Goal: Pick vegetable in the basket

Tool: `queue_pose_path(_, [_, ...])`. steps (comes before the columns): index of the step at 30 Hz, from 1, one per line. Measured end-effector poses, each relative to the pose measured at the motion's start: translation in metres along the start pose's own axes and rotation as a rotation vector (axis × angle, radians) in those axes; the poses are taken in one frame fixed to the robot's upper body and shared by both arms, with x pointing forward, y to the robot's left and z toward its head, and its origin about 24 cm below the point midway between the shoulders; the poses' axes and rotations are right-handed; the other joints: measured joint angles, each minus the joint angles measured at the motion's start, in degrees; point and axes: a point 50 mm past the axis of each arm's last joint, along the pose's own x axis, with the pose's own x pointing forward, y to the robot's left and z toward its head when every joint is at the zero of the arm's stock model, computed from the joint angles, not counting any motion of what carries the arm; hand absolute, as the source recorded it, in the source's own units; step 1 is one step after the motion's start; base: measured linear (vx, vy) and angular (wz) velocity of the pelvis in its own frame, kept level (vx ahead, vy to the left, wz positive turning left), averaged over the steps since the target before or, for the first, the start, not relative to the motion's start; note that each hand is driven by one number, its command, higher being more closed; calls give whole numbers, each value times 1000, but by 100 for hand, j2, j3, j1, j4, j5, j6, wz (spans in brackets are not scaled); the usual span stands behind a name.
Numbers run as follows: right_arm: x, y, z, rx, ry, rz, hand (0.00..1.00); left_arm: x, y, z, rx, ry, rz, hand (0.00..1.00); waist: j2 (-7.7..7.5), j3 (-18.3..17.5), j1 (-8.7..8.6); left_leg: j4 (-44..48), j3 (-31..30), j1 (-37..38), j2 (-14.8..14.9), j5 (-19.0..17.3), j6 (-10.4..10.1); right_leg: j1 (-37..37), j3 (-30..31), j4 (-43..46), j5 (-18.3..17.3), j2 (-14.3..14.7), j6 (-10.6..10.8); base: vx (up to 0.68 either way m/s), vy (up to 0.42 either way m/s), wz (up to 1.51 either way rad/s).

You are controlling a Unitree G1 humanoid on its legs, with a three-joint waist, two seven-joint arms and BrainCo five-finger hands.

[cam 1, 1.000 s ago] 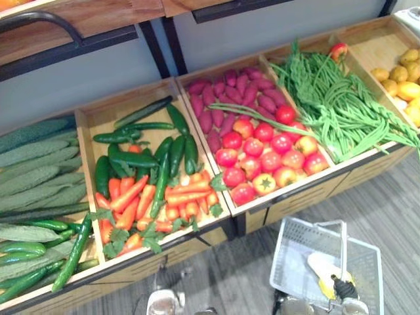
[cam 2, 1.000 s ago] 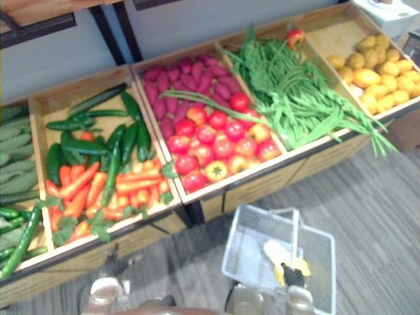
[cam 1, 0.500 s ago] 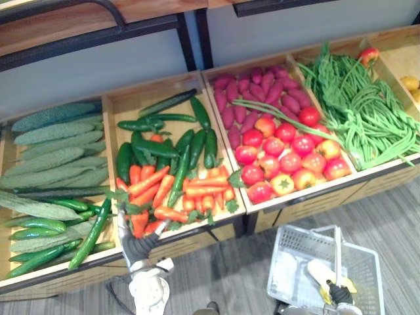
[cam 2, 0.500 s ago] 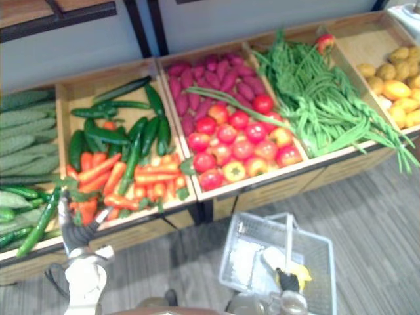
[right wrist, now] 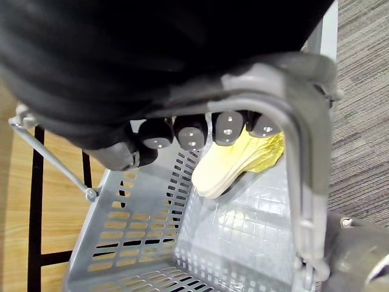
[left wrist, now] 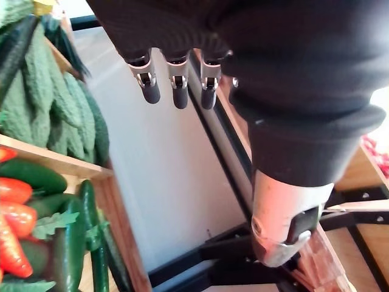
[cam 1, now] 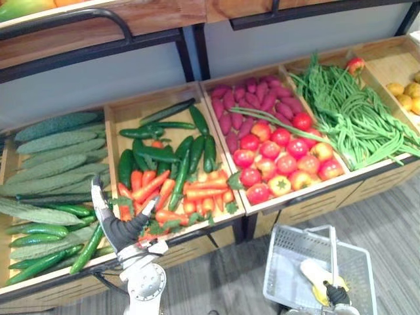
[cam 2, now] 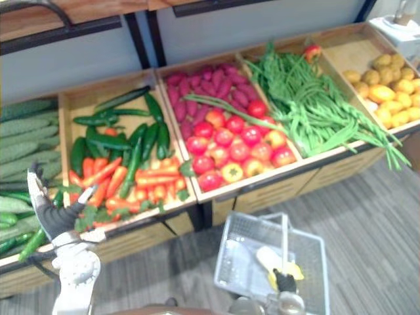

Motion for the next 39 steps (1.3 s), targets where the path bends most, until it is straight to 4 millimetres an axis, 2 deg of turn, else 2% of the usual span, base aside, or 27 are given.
queue_pose_path(3, [0,-1,1,-2,-3,-2,100,19,6,-1,123,-97,-12,0,4,-3,-73,-1,26,49,-31,0,0,17,62,0,8,-20,11,23,12,-10])
queue_pose_path(6, [1,-3,1,-3,-4,-3,100,35,9,-17,262,-95,-65,0,17,-11,-123,-1,76,72,-75,-20,32,3,146,-5,32,-57,46,-15,16,-12])
queue_pose_path(10, [2,-5,6,-3,-27,2,100,53,26,-59,478,16,-105,0,13,-11,-210,6,266,71,-91,-108,52,-101,358,-36,82,-52,64,-49,2,-22])
queue_pose_path(19, [0,-20,-1,32,-11,-40,100,61,40,-83,711,59,-279,0,27,-4,-226,6,478,121,-135,-126,55,-235,586,-31,115,-50,81,10,-18,-15])
queue_pose_path(23, [-1,-23,-4,31,-6,-47,100,63,41,-87,781,36,-365,0,35,1,-227,5,496,170,-149,-152,56,-208,652,-34,118,-56,87,-19,-23,-8])
queue_pose_path(27, [-1,-23,-4,31,-9,-48,100,60,32,-88,826,-29,-505,0,55,15,-227,4,507,167,-140,-171,43,-241,688,-34,125,-55,97,-35,-39,-3])
queue_pose_path(32, [-1,-27,0,27,-34,-56,100,46,14,-88,809,-102,-677,0,144,85,-230,-17,537,159,-128,-175,39,-282,727,-33,130,-46,104,-27,-45,-4])
queue_pose_path(39, [0,-32,4,-6,-56,-54,100,31,1,-89,798,-171,-853,0,168,130,-230,-43,641,156,-143,-176,37,-352,804,-20,132,-44,108,-8,-36,-6])
